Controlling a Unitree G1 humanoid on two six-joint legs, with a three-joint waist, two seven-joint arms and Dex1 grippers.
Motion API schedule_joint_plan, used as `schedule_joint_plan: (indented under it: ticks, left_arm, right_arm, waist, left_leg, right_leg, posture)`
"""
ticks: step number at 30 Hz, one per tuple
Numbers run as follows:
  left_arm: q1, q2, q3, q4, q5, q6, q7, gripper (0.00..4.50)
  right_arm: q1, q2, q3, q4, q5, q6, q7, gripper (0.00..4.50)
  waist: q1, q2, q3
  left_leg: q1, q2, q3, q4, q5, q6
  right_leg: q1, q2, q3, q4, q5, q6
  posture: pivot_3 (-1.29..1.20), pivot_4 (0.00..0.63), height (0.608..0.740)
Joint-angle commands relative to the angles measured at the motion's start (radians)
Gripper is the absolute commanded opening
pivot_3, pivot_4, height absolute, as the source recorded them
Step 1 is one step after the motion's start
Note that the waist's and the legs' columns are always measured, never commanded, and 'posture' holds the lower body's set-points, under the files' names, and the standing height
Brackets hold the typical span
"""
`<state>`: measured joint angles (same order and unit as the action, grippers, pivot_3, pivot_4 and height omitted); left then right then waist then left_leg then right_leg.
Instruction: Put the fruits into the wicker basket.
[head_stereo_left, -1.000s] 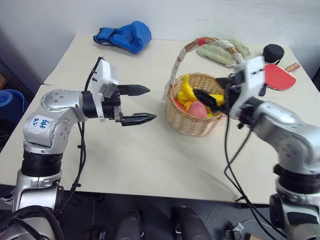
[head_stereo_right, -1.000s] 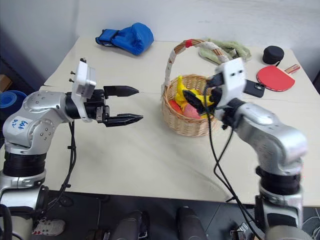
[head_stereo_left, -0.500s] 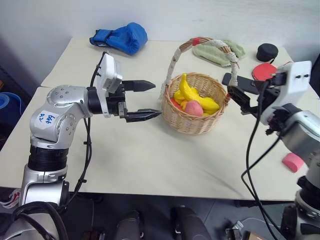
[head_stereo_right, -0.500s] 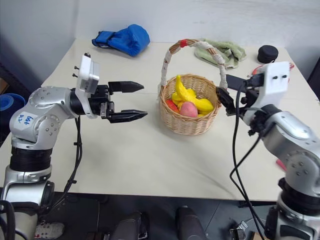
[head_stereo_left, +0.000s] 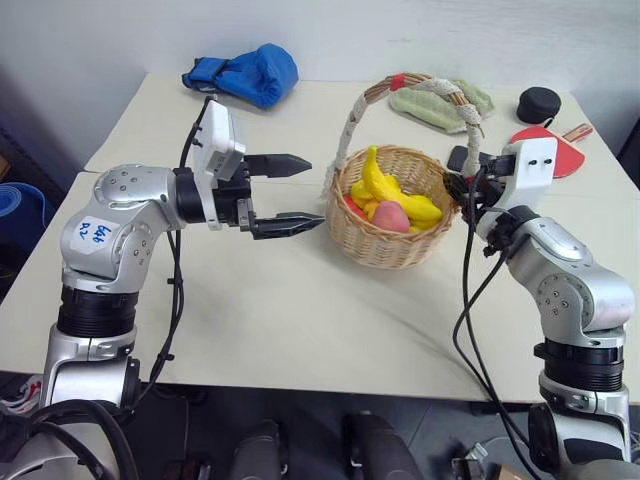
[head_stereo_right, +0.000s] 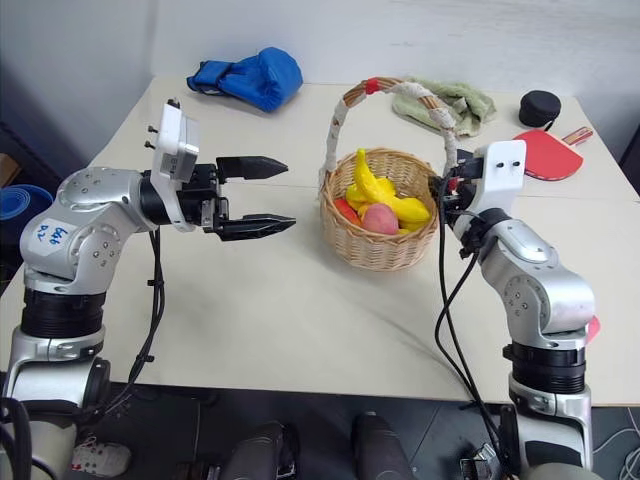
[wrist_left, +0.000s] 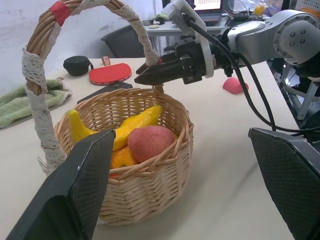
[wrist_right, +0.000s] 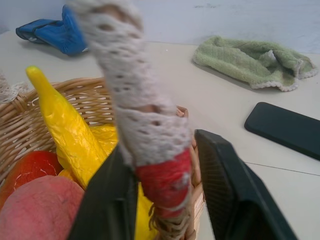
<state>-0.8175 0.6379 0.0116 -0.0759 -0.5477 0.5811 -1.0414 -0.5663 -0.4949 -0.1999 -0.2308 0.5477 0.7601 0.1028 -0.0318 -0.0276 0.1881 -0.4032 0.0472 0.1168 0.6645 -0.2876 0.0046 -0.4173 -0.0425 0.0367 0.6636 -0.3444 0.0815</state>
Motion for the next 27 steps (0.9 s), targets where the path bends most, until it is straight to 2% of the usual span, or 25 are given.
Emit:
schedule_joint_plan:
  ticks: [1, 2, 6, 9, 12, 16, 18, 27]
  left_arm:
    - [-0.014, 0.009, 0.015, -0.026, -0.001, -0.014, -0.001, 4.50]
    - [-0.017, 0.008, 0.014, -0.023, -0.001, -0.014, -0.001, 4.50]
    - [-0.039, -0.007, -0.001, 0.003, 0.006, -0.027, -0.012, 4.50]
    - [-0.054, -0.030, -0.011, 0.016, 0.002, -0.031, -0.015, 4.50]
    - [-0.062, -0.051, -0.011, 0.017, -0.008, -0.027, -0.016, 4.50]
    - [-0.064, -0.071, -0.007, 0.022, -0.017, -0.022, -0.015, 4.50]
    - [-0.061, -0.073, -0.010, 0.029, -0.013, -0.026, -0.023, 4.50]
    - [-0.075, -0.082, -0.020, 0.077, 0.005, -0.049, -0.057, 4.50]
  right_arm:
    - [-0.012, 0.006, -0.022, -0.059, -0.011, -0.025, 0.013, 0.37]
    - [-0.008, 0.006, -0.023, -0.062, -0.014, -0.025, 0.016, 0.25]
    - [-0.003, 0.001, -0.042, -0.090, -0.017, -0.023, 0.021, 0.25]
    - [0.022, -0.053, -0.095, -0.142, -0.050, -0.031, 0.006, 0.25]
    - [0.075, -0.117, -0.205, -0.182, -0.058, -0.028, 0.004, 0.25]
    - [0.234, -0.208, -0.416, -0.230, -0.056, -0.026, 0.057, 0.25]
    - [0.302, -0.229, -0.472, -0.232, -0.069, -0.024, 0.068, 0.25]
    - [0.474, -0.151, -0.544, -0.200, -0.112, -0.110, 0.078, 0.25]
  waist:
    - [0.000, 0.000, 0.000]
    - [-0.001, 0.000, 0.000]
    - [0.000, 0.000, 0.000]
    - [0.003, 0.000, 0.000]
    - [0.009, 0.000, 0.000]
    - [0.021, 0.000, 0.000]
    - [0.024, 0.000, 0.000]
    - [-0.005, 0.001, 0.000]
  left_leg:
    - [0.000, 0.000, 0.000, 0.000, 0.000, 0.000]
    - [0.000, 0.000, 0.000, 0.000, 0.000, 0.000]
    - [0.000, 0.000, 0.000, 0.000, 0.000, 0.000]
    - [0.000, 0.000, 0.000, 0.000, 0.000, 0.000]
    - [-0.001, -0.001, -0.001, 0.000, 0.000, 0.000]
    - [-0.002, -0.001, -0.001, 0.000, -0.001, 0.001]
    - [-0.001, -0.001, -0.001, 0.000, -0.001, 0.001]
    - [0.007, 0.000, 0.004, -0.001, 0.002, -0.002]
  right_leg:
    - [0.000, 0.000, 0.000, 0.000, 0.000, 0.000]
    - [0.000, 0.000, 0.000, 0.000, 0.000, 0.000]
    - [0.000, 0.000, 0.000, 0.000, 0.000, 0.000]
    - [0.000, 0.000, 0.000, 0.000, 0.000, 0.000]
    - [0.000, -0.001, -0.001, 0.000, 0.000, 0.000]
    - [0.000, -0.001, -0.001, -0.001, 0.001, 0.002]
    - [0.000, 0.000, -0.001, -0.001, 0.001, 0.002]
    - [0.003, 0.003, 0.006, 0.002, 0.001, 0.001]
  posture:
    - [0.00, 0.150, 0.740]
    - [0.00, 0.150, 0.740]
    - [0.00, 0.150, 0.740]
    - [0.00, 0.150, 0.740]
    - [0.00, 0.150, 0.740]
    - [0.00, 0.150, 0.740]
    - [0.00, 0.150, 0.740]
    - [0.00, 0.150, 0.740]
